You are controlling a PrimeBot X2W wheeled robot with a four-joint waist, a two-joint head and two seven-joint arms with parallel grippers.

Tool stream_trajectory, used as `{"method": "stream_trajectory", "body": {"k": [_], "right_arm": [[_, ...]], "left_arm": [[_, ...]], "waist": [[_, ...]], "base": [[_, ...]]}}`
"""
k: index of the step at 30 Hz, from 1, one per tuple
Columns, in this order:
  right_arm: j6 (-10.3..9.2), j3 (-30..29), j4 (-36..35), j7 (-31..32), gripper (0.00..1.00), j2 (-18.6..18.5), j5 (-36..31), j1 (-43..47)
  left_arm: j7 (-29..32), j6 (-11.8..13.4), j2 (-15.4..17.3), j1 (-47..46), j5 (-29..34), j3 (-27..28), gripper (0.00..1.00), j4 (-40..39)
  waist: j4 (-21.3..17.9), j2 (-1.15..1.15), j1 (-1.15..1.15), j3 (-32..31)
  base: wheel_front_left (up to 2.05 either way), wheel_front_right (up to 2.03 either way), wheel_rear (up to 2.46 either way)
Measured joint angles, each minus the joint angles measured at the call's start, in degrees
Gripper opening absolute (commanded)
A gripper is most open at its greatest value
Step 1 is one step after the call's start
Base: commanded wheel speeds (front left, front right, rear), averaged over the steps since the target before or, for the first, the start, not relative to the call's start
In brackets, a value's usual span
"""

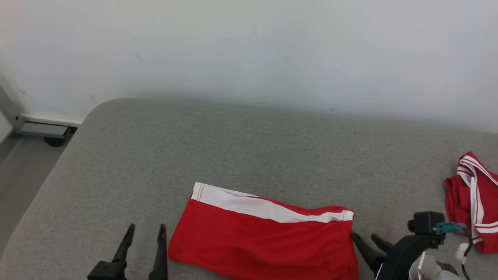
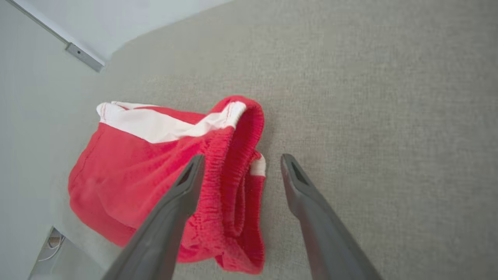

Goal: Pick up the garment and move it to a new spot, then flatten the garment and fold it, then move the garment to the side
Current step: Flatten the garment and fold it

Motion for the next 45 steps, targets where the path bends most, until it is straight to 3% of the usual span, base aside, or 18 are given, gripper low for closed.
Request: {"method": "stream_trajectory", "body": {"k": [9,17,18,19,20,28,36,45], "right_arm": [[-1.49,2.3,9.33,9.66,1.0,2.25,2.48,-2.73],[-1.98,4.48,13.57,16.12,1.0,4.05,3.24,-4.91],[-1.99,5.26,13.91,17.03,0.82,4.04,3.0,-5.49],[-1.99,5.57,14.14,17.58,0.12,4.05,2.66,-5.93],[-1.99,5.64,14.58,17.83,0.0,4.25,2.69,-6.26],[-1.97,5.03,16.35,19.59,0.0,4.43,2.7,-9.07],[-1.21,2.69,17.79,21.26,0.0,-4.16,2.42,-11.7],[4.08,0.7,12.33,28.42,0.0,-2.99,9.69,-12.94]], "left_arm": [[0.38,0.0,-1.77,-0.23,0.9,-2.21,1.0,-0.4],[1.24,0.0,-1.98,-0.21,0.92,-2.43,1.0,-0.62],[1.29,0.0,-1.98,-0.16,0.92,-2.25,1.0,-0.6],[1.29,0.0,-1.99,-0.08,0.92,-2.07,1.0,-0.6],[1.29,0.0,-1.96,0.12,0.92,-1.83,1.0,-0.62],[1.34,0.0,-1.97,2.16,0.93,0.07,1.0,-1.03],[1.78,0.0,-2.32,2.24,0.93,0.3,1.0,-2.03],[2.31,0.0,-3.19,2.67,0.9,-0.25,1.0,-2.03]], "waist": [[3.98,0.0,0.0,-0.21],[6.78,0.0,0.0,-0.27],[6.99,0.0,0.0,-0.27],[7.12,0.01,0.0,-0.28],[7.15,0.0,0.0,-0.32],[5.5,0.0,0.0,-0.37],[2.75,0.01,0.0,-0.32],[0.21,0.0,0.0,0.07]], "base": [[0.0,0.0,0.0],[0.0,0.0,0.0],[0.0,0.0,0.0],[0.0,0.0,0.0],[0.0,0.0,0.0],[0.0,0.0,0.0],[0.0,0.0,0.0],[0.0,0.0,0.0]]}}
